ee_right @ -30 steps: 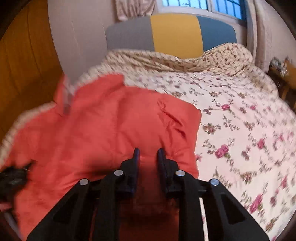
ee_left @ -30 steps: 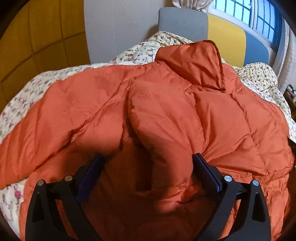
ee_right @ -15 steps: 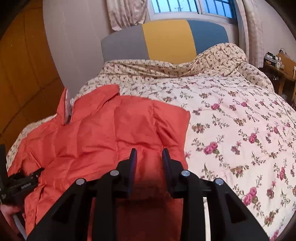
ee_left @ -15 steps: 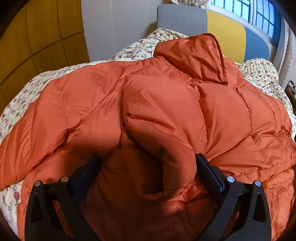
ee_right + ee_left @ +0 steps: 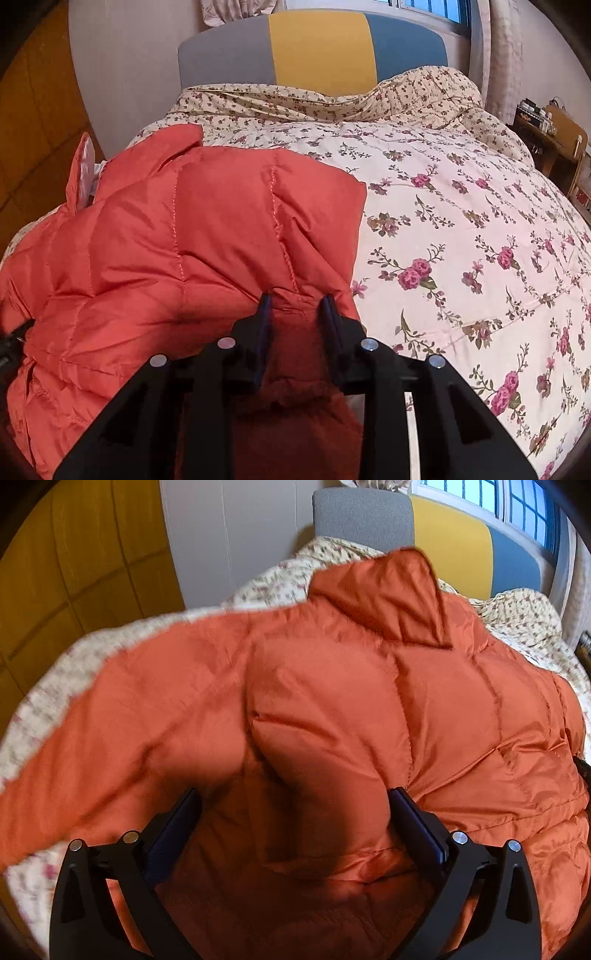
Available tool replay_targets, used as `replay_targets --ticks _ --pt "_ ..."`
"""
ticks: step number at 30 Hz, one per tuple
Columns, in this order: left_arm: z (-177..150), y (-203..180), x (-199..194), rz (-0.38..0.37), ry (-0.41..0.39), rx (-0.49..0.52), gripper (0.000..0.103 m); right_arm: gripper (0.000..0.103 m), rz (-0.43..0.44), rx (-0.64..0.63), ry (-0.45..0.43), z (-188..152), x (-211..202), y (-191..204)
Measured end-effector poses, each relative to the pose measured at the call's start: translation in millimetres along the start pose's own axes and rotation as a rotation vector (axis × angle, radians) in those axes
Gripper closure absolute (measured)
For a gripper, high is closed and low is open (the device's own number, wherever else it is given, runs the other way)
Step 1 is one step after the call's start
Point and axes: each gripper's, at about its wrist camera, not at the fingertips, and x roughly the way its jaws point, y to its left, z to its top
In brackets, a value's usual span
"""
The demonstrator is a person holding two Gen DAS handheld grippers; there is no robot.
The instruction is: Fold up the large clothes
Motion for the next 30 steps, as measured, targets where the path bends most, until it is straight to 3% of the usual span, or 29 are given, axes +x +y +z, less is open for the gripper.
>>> replay_targets --ticks 3,5,9,12,15,18,21,26,30 --pt "16 -5 -24 -0.033 -0.102 -0.039 0.003 0.075 0.002 0.001 -0.001 -1 0 0" --pt "28 -12 -23 -0.036 -0.116 -0.042 0.003 0.075 0.001 0.0 0.0 -1 0 0" --pt "31 -27 21 0.021 -0.015 0.043 0.003 0.075 0.0 -0.001 -0.001 -1 0 0" --pt "23 -18 41 -0.049 0.028 -0.001 0.003 0.075 0.0 -0.002 -0.001 -1 0 0" --pt "23 -16 45 -0.058 0.039 -0.006 0.003 0.075 -0.016 -0.016 -0.006 0 -3 3" --pt "21 -17 45 -0.06 0.038 -0.01 0.003 0.073 0.068 0.0 -0.099 9 -25 2" --pt "19 -19 43 -0.055 0.036 -0.007 0.003 0.072 0.059 -0.039 -0.15 25 -27 10" --pt "18 -19 45 -0.064 0.036 -0.013 0.003 0.068 0.053 0.002 -0.017 39 27 8" --pt "17 -17 49 -0.083 0.039 -0.025 0.003 0.068 0.037 -0.003 -0.004 38 39 10"
